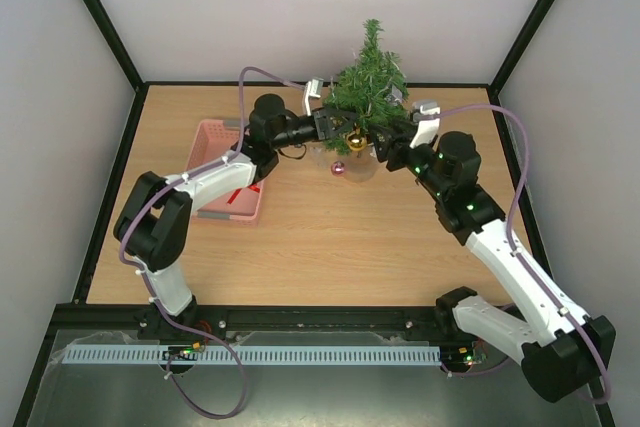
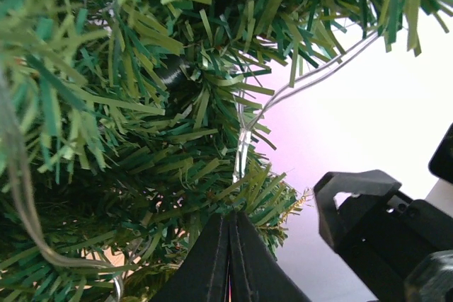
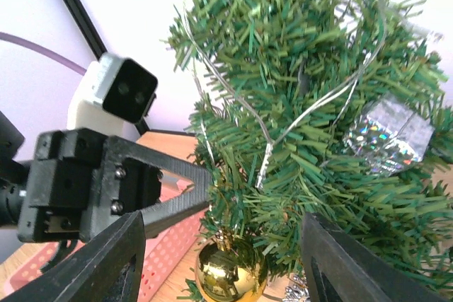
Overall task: Decorate the small christmas tree
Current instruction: Hang the decoration item on the Christmas tree.
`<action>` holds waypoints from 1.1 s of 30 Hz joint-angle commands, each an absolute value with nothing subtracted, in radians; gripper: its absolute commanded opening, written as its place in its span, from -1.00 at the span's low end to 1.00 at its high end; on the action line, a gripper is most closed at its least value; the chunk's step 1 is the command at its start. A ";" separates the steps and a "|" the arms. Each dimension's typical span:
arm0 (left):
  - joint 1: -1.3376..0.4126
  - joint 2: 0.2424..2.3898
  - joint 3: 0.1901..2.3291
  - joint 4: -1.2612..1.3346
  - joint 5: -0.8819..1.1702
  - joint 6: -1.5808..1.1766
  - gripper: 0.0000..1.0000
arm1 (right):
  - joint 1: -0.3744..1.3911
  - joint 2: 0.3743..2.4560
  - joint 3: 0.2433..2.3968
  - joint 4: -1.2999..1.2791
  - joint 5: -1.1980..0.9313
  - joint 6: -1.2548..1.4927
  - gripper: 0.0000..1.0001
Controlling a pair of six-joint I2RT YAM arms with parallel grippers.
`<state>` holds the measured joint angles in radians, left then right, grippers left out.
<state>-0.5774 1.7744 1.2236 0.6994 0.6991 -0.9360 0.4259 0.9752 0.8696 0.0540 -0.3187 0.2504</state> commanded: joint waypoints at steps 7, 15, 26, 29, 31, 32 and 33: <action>-0.589 1.753 1.224 0.724 0.705 -0.924 -0.72 | 0.426 0.909 0.897 0.053 -0.308 0.272 0.19; -0.588 1.685 1.189 0.627 0.668 -0.868 -0.25 | 0.426 0.863 0.853 0.033 -0.318 0.271 0.36; -0.588 1.568 1.162 0.472 0.590 -0.799 0.07 | 0.426 0.789 0.832 -0.014 -0.330 0.301 0.45; -0.580 1.496 1.158 0.317 0.505 -0.720 0.14 | 0.426 0.755 0.845 -0.053 -0.330 0.309 0.65; -0.563 1.440 1.153 0.192 0.430 -0.650 0.27 | 0.426 0.735 0.859 -0.083 -0.340 0.319 0.99; -0.553 1.412 1.157 0.112 0.379 -0.619 0.38 | 0.426 0.725 0.862 -0.097 -0.346 0.320 0.97; -0.543 1.387 1.160 0.038 0.332 -0.591 0.50 | 0.426 0.713 0.862 -0.107 -0.348 0.324 0.97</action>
<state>-0.5774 1.4956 1.1610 0.3183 0.5156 -0.7406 0.4259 0.7589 0.8318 -0.0399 -0.3271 0.3038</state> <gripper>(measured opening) 0.670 0.979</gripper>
